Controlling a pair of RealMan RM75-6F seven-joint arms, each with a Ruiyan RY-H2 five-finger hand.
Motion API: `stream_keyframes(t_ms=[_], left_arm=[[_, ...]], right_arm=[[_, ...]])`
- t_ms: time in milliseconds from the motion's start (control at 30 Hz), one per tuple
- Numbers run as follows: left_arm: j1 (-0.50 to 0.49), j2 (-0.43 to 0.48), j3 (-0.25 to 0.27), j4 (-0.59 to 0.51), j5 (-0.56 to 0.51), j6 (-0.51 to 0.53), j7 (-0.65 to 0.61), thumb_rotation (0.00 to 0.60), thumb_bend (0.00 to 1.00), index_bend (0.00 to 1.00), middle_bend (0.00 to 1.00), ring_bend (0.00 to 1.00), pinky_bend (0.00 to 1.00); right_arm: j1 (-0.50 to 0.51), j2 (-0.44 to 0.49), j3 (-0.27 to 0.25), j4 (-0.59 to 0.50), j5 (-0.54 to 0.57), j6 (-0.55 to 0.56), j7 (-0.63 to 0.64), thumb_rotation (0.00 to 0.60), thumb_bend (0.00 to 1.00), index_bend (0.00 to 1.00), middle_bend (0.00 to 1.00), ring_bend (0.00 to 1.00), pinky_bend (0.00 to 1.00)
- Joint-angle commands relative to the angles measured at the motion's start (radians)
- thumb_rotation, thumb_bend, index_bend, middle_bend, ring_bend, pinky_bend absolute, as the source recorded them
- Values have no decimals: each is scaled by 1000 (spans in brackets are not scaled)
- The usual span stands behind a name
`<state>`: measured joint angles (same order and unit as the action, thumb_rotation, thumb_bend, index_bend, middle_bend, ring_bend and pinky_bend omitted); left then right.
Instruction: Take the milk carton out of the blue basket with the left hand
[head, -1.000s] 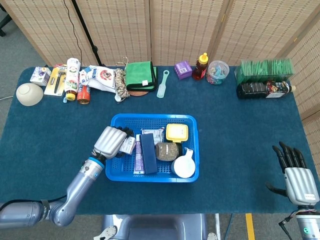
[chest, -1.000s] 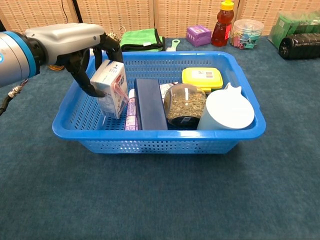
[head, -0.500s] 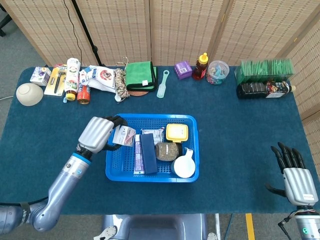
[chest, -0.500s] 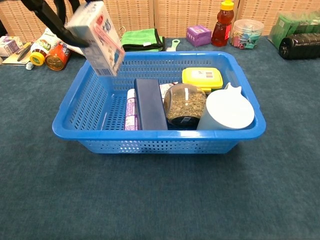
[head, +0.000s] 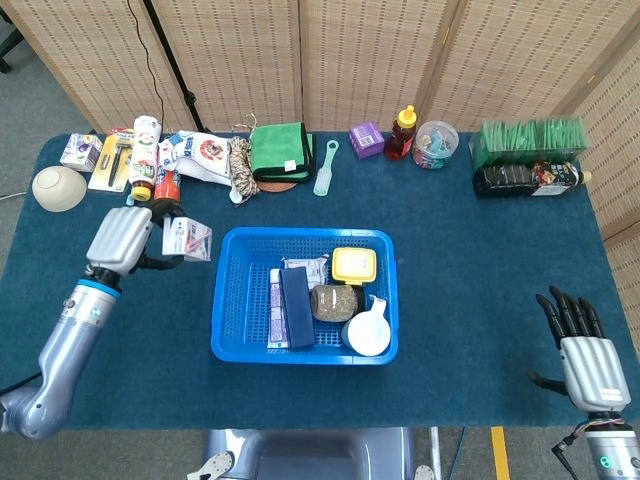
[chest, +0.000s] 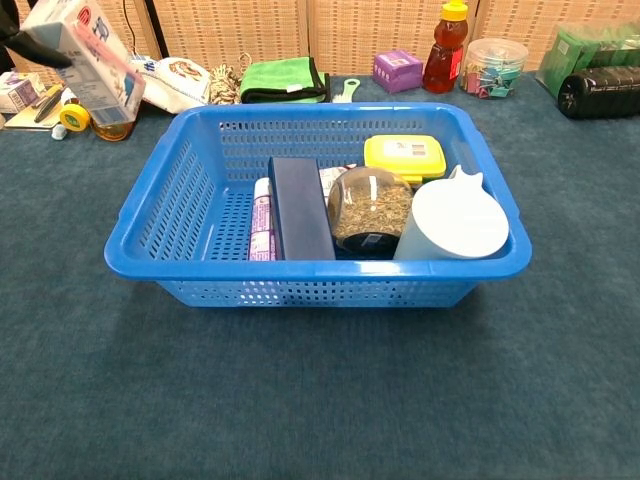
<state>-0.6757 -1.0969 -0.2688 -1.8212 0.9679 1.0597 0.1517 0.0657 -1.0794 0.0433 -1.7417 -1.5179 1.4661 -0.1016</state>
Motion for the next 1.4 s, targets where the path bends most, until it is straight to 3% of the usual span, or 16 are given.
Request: stream_keyframes(t_ms=[33, 200, 400, 667, 1067, 1267, 1400], left_arm=[[-2, -61, 29, 144, 0, -77, -67, 600, 236, 407, 422, 434, 533], [-32, -146, 58, 234, 8, -112, -23, 600, 235, 407, 422, 433, 533], [-54, -208, 64, 254, -19, -115, 30, 600, 234, 407, 422, 432, 533], [-62, -225, 64, 246, -73, -94, 98, 600, 236, 394, 418, 427, 533], [-58, -273, 75, 300, -68, -123, 63, 600, 230, 386, 405, 390, 533], [-54, -265, 87, 280, -75, -126, 86, 600, 200, 297, 320, 289, 511], [-61, -241, 96, 254, -113, -149, 119, 600, 158, 38, 57, 74, 358]], right_arm=[[2, -2, -1, -2, 1, -5, -5, 600, 0, 0, 0, 0, 0], [8, -7, -1, -4, 5, -16, -22, 600, 0, 0, 0, 0, 0], [10, -7, 1, -5, 13, -19, -22, 600, 0, 0, 0, 0, 0], [11, -4, 0, -2, 13, -20, -9, 600, 0, 0, 0, 0, 0], [13, -6, 1, 2, 16, -22, 1, 600, 0, 0, 0, 0, 0], [13, -5, 3, 3, 20, -21, 7, 600, 0, 0, 0, 0, 0], [11, -6, 2, 3, 14, -15, 6, 600, 0, 0, 0, 0, 0]])
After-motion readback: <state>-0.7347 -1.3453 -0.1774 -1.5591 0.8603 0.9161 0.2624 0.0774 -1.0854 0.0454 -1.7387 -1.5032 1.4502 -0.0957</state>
